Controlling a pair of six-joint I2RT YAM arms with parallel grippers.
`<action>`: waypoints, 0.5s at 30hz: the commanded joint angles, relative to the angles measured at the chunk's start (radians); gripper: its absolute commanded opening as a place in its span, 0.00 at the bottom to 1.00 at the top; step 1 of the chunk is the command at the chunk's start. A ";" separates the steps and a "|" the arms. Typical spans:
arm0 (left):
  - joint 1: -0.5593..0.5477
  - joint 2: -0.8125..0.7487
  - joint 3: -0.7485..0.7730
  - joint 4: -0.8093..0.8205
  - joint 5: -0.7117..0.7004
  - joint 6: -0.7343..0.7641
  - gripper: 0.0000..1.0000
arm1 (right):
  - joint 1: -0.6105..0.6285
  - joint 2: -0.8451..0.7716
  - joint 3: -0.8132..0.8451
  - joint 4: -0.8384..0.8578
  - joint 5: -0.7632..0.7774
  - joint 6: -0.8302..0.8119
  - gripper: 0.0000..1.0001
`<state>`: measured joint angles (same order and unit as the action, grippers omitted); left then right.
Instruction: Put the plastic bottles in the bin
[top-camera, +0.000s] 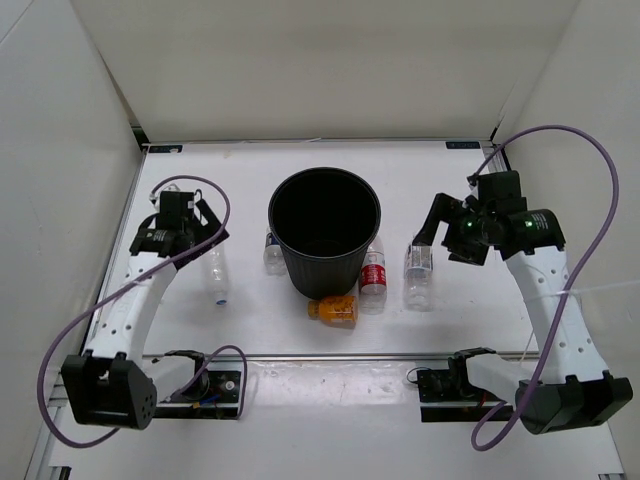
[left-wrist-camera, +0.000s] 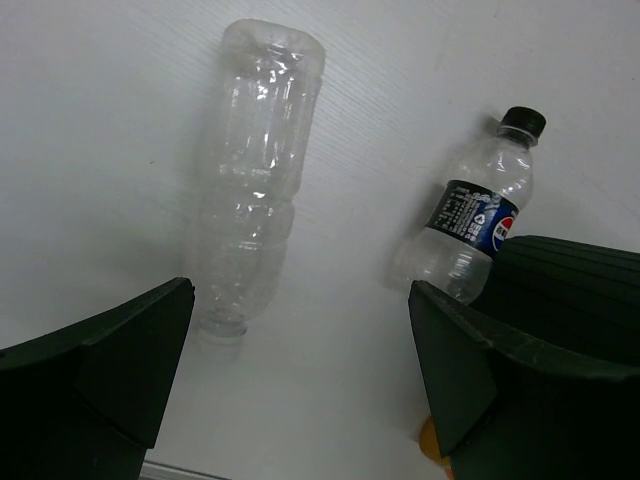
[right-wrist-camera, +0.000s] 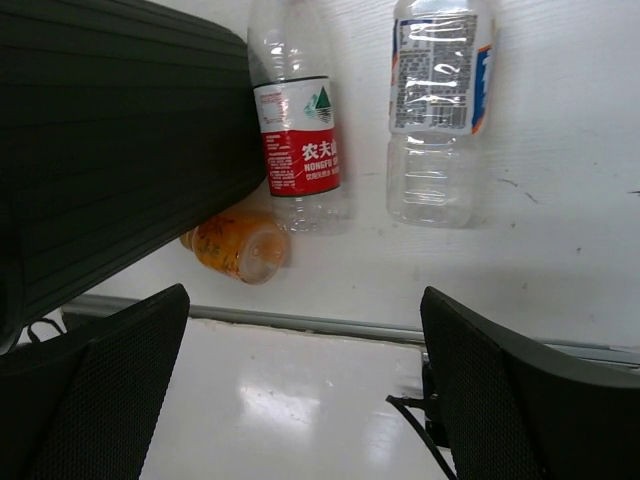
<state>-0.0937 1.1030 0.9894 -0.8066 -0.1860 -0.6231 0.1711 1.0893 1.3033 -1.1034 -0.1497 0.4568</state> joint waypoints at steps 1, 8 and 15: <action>0.005 0.052 -0.018 0.109 0.108 0.045 1.00 | 0.033 0.015 0.048 0.008 -0.059 -0.017 1.00; 0.005 0.210 -0.070 0.122 0.071 0.056 1.00 | 0.068 0.015 0.039 0.008 -0.048 -0.017 1.00; 0.005 0.343 -0.068 0.132 -0.030 0.046 1.00 | 0.077 -0.015 0.001 0.008 -0.038 -0.017 1.00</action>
<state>-0.0937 1.4147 0.9092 -0.6987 -0.1577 -0.5831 0.2428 1.1088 1.3060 -1.1023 -0.1856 0.4568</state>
